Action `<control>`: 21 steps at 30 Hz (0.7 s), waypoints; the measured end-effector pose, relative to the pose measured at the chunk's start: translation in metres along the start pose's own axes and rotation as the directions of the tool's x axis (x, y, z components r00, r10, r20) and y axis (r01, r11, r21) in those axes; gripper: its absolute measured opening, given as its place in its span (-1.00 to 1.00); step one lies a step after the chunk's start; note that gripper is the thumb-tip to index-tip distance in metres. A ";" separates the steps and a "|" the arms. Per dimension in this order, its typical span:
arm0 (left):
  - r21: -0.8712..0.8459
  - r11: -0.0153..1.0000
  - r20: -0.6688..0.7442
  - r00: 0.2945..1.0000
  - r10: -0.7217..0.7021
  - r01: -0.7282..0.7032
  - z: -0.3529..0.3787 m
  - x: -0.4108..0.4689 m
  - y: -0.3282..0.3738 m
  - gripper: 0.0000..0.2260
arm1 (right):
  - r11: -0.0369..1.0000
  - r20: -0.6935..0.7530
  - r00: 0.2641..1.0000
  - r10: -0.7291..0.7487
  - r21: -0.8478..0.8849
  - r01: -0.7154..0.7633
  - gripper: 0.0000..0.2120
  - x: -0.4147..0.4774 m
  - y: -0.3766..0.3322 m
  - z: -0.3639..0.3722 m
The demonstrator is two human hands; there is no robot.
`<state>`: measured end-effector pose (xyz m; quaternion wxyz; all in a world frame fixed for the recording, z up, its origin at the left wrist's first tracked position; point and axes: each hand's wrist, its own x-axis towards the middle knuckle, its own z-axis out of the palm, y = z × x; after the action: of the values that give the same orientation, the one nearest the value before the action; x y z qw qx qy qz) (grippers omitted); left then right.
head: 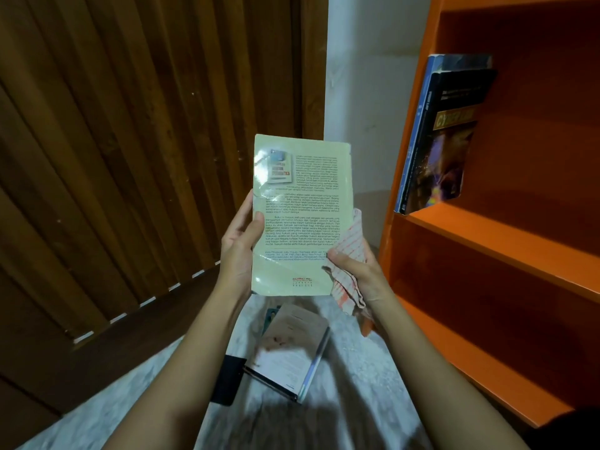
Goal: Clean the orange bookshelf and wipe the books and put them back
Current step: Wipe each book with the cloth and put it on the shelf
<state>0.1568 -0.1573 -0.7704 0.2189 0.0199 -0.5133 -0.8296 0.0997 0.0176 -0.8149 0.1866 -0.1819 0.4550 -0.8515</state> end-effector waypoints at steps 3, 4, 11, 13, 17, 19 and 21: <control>0.159 0.987 0.029 0.999 0.021 -0.026 0.002 0.007 -0.001 -0.59 | 0.996 -0.070 0.994 -0.087 -0.035 0.085 -0.35 -0.004 0.003 0.002; 0.217 0.976 0.049 0.999 0.016 -0.026 0.003 0.010 -0.002 -0.59 | 0.993 -0.083 0.990 -0.111 -0.040 0.108 -0.35 -0.005 0.003 0.002; 0.942 0.247 0.137 0.934 0.331 -0.226 0.030 0.019 -0.008 -0.50 | 0.961 -0.196 0.953 -0.230 -0.200 0.190 -0.26 -0.007 0.001 0.002; 0.915 0.264 0.230 0.933 0.277 -0.304 0.049 0.015 -0.009 -0.51 | 0.937 -0.194 0.946 -0.259 -0.287 0.198 -0.24 -0.010 0.003 0.002; 0.874 0.431 0.178 0.973 0.148 -0.225 0.072 0.019 -0.005 -0.34 | 0.815 -0.115 0.933 -0.342 -0.530 0.234 -0.17 -0.017 0.009 0.012; 0.870 0.447 0.150 0.976 0.159 -0.207 0.073 0.022 -0.003 -0.23 | 0.721 -0.069 0.930 -0.360 -0.654 0.230 -0.17 -0.022 0.014 0.021; 0.873 0.449 0.128 0.977 0.172 -0.193 0.072 0.021 -0.004 -0.21 | 0.674 -0.063 0.931 -0.360 -0.707 0.213 -0.16 -0.029 0.017 0.028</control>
<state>0.1182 -0.1030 -0.7356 0.2595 0.0658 -0.8676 -0.4190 0.1412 0.0031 -0.8188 -0.0768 -0.2222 0.7202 -0.6527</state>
